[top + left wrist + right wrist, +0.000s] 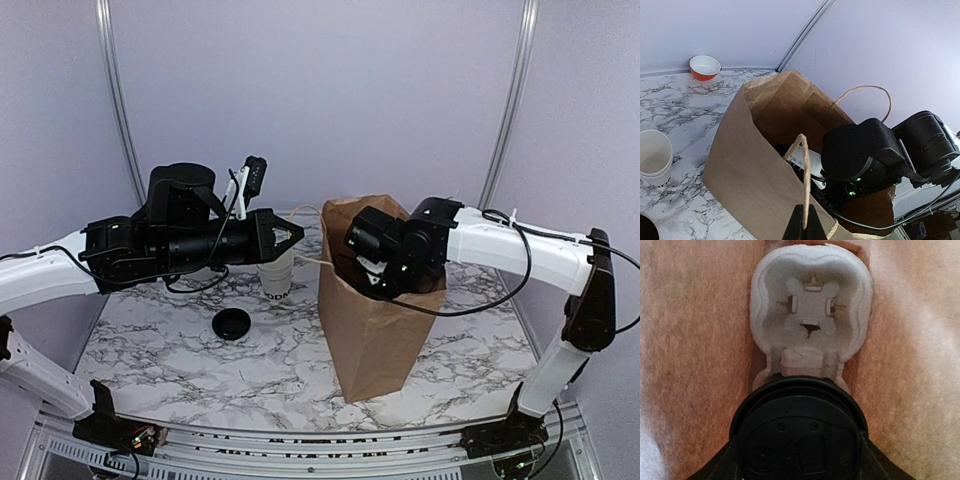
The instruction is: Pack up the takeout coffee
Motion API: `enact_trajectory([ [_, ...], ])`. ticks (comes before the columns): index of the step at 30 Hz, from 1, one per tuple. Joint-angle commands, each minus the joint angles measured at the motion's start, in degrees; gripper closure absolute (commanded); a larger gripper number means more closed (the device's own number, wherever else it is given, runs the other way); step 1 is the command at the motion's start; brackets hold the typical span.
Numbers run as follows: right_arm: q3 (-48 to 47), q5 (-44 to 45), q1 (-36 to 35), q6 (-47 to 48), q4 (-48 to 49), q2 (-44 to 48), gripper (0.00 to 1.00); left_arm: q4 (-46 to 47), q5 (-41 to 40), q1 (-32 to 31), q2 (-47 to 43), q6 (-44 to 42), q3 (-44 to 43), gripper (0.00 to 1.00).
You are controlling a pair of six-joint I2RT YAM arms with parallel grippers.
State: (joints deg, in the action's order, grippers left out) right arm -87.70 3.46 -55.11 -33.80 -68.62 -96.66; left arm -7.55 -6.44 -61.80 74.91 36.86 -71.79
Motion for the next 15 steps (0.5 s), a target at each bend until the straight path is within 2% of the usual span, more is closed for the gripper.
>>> enact_trajectory([
  [1,1.62,0.92,-0.77,-1.1,1.86,1.45,0.42,0.56,0.48,0.54,-0.32,-0.31,0.22,1.0],
  [15,5.04,1.93,-1.47,-1.53,4.03,0.85,0.42,0.64,1.81,0.55,0.06,-0.56,-0.36,1.0],
])
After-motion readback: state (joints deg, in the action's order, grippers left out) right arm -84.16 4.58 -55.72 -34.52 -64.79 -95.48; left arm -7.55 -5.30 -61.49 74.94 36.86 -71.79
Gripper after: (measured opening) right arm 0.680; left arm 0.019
